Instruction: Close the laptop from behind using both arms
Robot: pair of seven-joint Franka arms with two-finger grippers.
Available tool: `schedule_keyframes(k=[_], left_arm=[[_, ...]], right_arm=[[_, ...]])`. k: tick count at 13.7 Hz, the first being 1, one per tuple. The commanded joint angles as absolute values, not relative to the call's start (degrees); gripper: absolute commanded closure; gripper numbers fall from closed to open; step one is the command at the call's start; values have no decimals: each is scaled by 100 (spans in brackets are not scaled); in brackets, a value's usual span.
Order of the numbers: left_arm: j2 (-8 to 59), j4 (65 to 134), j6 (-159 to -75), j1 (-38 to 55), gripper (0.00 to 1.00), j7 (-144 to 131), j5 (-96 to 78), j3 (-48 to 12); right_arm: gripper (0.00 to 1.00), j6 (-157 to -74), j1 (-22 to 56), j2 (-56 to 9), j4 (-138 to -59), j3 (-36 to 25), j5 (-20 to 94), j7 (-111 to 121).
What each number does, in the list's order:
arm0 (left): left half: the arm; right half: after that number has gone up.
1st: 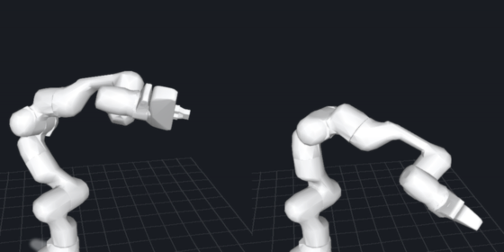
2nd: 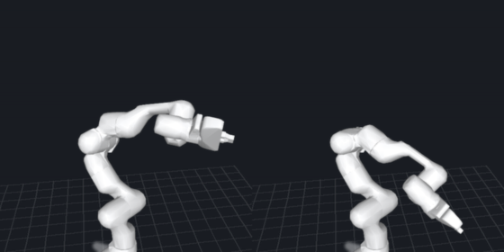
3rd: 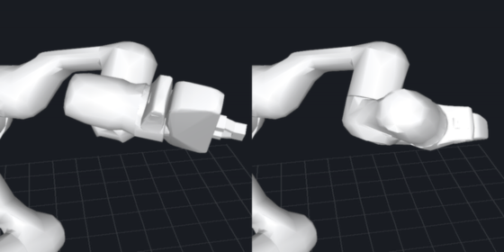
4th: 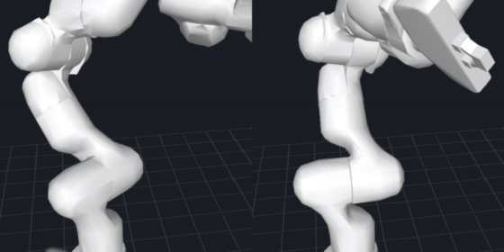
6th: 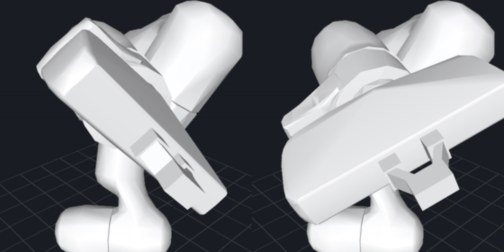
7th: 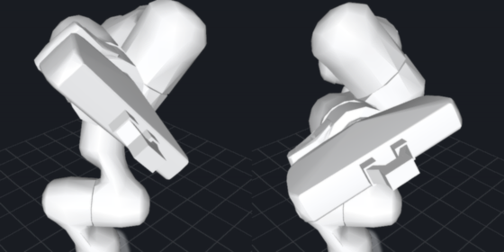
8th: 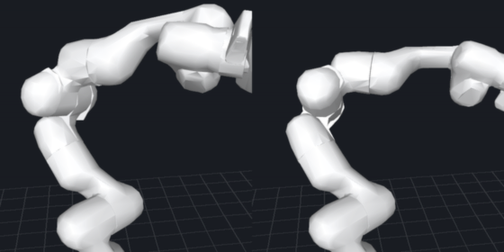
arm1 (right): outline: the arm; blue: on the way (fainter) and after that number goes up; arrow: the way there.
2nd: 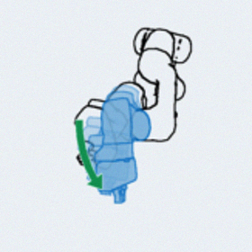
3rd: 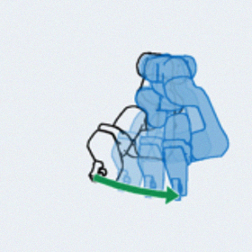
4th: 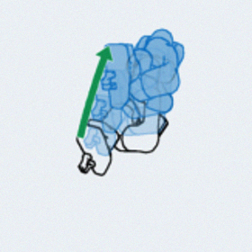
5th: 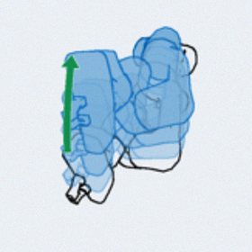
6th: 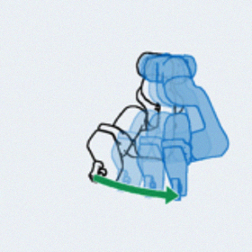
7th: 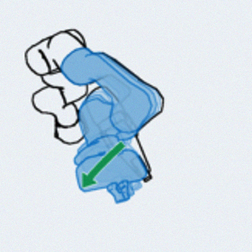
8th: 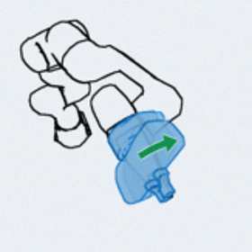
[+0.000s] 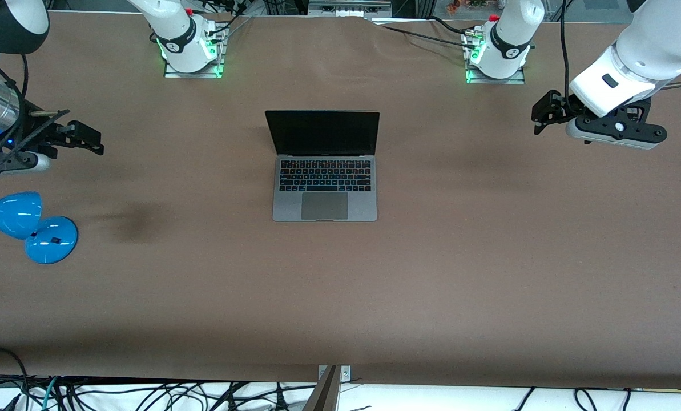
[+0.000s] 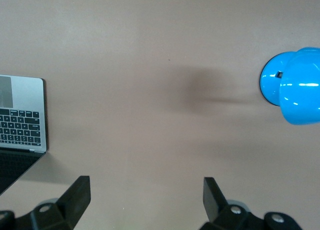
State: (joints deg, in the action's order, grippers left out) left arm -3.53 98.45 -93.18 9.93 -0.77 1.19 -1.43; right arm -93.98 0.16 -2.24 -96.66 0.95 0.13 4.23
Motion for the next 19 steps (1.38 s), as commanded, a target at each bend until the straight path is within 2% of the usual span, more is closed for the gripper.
schedule_keyframes(k=[1,10,14,16,19], left_arm=[[-325,9765,-9308,967,0,-53,9,-123],[-193,9694,-9299,896,0,-70,9,-141],[-237,9738,-9036,905,0,-88,-192,-184],[-229,9791,-9009,958,0,-358,-482,-411],[-220,9791,-9044,958,0,-1359,-684,-1079]], right_arm=[[0,-8924,-9,-141,-9484,132,105,431],[0,-8903,26,-185,-9553,167,105,483],[0,-8877,53,-193,-9606,167,97,483],[0,-8930,70,-185,-9598,176,114,466],[0,-8903,123,-193,-9598,255,315,466]])
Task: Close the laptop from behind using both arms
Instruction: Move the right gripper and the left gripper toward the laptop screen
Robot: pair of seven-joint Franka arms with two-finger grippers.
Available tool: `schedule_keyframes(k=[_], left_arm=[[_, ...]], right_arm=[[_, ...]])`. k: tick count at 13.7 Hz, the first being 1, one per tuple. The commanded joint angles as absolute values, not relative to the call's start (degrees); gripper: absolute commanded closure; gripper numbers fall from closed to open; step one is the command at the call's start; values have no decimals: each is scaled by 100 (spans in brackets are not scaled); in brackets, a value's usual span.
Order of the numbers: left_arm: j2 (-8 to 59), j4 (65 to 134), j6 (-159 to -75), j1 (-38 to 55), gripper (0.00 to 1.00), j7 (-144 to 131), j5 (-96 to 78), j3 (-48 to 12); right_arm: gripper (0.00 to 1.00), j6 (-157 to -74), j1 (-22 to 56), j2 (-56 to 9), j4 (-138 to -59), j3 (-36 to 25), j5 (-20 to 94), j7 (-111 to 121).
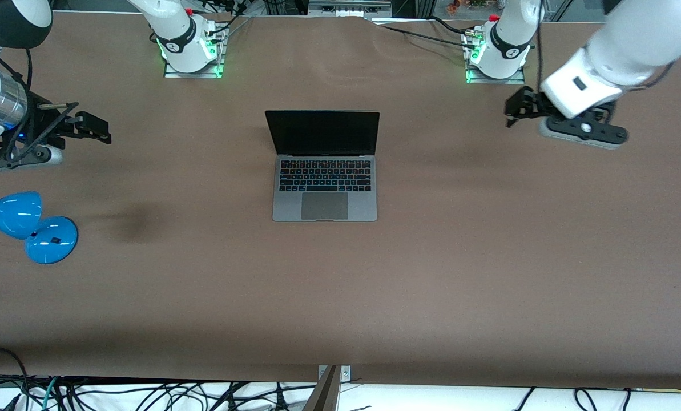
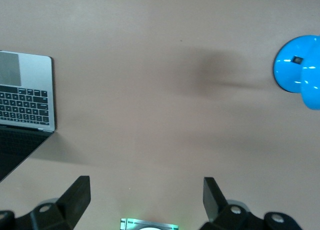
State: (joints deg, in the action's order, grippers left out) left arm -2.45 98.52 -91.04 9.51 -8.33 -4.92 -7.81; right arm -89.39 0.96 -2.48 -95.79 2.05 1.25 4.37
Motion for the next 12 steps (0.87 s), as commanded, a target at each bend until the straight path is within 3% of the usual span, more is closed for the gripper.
schedule_keyframes(k=[1,6,12], left_arm=[[-194,9782,-9070,958,0,-1623,-842,-1220],[-27,9826,-9079,967,0,-1968,-879,-1669],[193,9817,-9237,976,0,-2802,-1062,-2021]], right_arm=[[0,-8869,123,-237,-9615,255,569,448],[0,-8886,324,-509,-10019,343,1967,378],[0,-9263,1150,-747,-10230,343,2136,334]])
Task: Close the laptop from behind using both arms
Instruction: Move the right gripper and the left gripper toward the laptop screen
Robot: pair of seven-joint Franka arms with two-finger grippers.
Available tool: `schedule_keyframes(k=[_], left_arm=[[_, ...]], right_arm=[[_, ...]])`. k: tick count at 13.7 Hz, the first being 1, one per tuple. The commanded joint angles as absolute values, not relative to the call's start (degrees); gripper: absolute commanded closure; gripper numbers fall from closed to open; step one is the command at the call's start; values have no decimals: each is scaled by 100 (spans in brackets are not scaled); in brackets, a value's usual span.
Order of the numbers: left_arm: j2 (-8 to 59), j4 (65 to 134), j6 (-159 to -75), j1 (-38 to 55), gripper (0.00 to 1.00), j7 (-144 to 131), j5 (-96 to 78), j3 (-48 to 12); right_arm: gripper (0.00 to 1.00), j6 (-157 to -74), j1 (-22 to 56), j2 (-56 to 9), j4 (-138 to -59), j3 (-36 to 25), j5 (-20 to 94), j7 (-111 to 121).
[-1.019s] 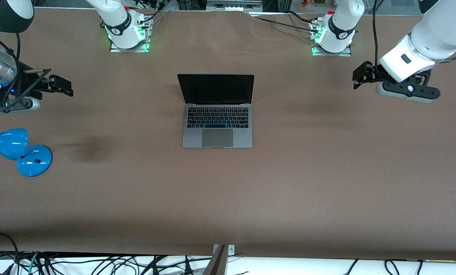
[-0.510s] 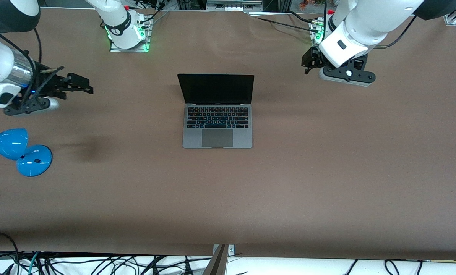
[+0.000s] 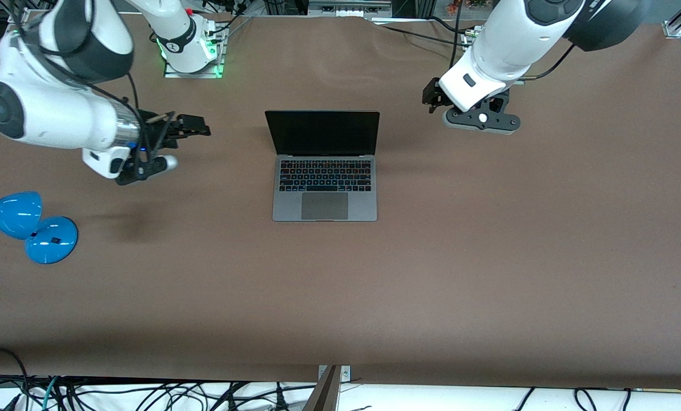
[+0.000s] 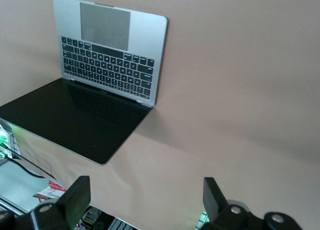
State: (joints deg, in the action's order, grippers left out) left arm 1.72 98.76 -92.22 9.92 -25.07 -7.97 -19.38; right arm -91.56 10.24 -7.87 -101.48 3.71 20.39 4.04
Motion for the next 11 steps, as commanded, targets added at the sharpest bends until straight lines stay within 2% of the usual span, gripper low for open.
schedule_keyframes(k=[1,2,3,4,5,6,7,10,11], left_arm=[[193,9835,-9237,984,4,-2960,-1124,-2100],[202,9861,-9237,984,14,-3162,-1134,-2283],[246,9905,-9246,984,40,-3329,-1125,-2433],[263,9914,-9255,984,64,-3366,-1134,-2522],[272,9923,-9264,984,70,-3366,-1134,-2592],[316,9923,-9255,984,85,-3366,-1142,-2645],[343,9923,-9255,984,100,-3366,-1221,-2733],[413,9958,-9255,984,100,-3559,-1406,-2803],[430,9967,-9281,984,100,-3829,-1415,-2969]], right_arm=[[0,-9325,1299,-808,-10230,343,2136,21],[1,-9412,1483,-843,-10230,343,2136,-531],[2,-9517,1738,-896,-10222,343,2136,-1110],[12,-9606,1923,-957,-10213,343,2136,-1777],[22,-9676,2134,-1019,-10213,343,2144,-2237],[34,-9703,2292,-1054,-10213,351,2145,-2502],[39,-9694,2398,-1133,-10213,343,2145,-2696],[47,-9415,2487,-1230,-10222,412,2145,-3101],[52,-9256,2487,-1239,-10222,483,2145,-3129]])
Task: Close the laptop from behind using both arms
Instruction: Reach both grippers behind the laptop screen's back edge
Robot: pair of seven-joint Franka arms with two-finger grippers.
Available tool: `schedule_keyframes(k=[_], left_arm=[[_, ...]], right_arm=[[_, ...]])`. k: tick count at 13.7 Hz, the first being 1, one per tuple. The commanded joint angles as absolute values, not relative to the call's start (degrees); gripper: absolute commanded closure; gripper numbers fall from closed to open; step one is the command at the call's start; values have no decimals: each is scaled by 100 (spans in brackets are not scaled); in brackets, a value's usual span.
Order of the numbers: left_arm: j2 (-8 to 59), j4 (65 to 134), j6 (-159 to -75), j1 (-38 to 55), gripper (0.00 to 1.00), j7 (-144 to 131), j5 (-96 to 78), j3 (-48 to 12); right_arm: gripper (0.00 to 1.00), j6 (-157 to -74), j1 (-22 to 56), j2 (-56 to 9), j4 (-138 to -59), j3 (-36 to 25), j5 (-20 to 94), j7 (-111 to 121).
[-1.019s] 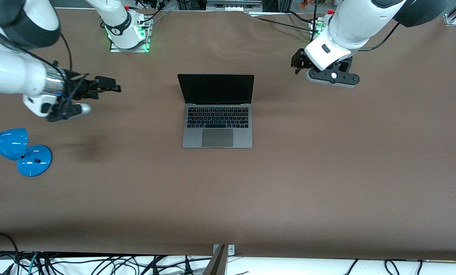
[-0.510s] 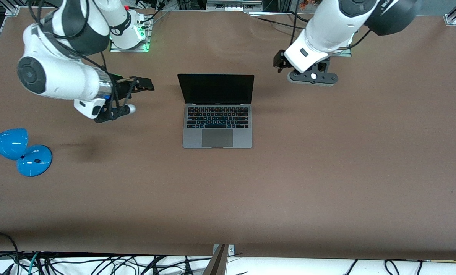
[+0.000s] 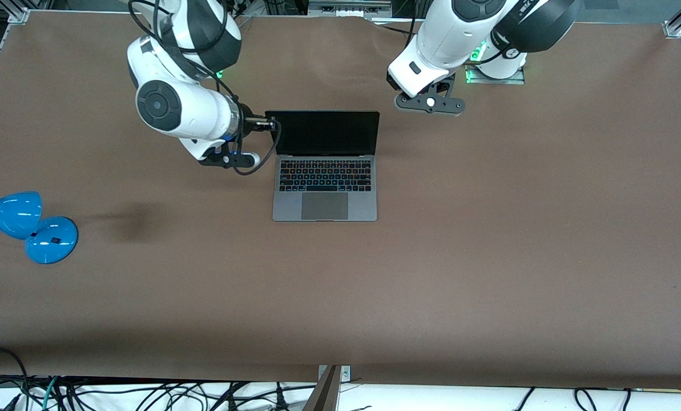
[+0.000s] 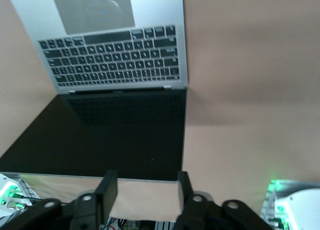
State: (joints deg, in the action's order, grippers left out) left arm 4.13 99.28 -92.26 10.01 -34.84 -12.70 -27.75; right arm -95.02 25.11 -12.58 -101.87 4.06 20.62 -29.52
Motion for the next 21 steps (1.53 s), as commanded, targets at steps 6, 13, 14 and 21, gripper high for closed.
schedule_keyframes(k=[6,13,14,21], left_arm=[[728,10256,-9466,993,100,-4201,-1748,-3190],[966,11003,-10484,1230,100,-4596,-1767,-3393],[984,11082,-10633,1239,100,-4675,-1767,-3401],[1397,11197,-11267,1450,100,-4939,-1644,-3401]], right_arm=[[82,-8790,2496,-1397,-10239,843,2162,-3146],[91,-8314,2496,-1740,-10274,896,2153,-3076],[91,-8332,2496,-1810,-10283,975,2153,-3085],[91,-8752,2514,-1942,-10274,1063,2145,-3067]])
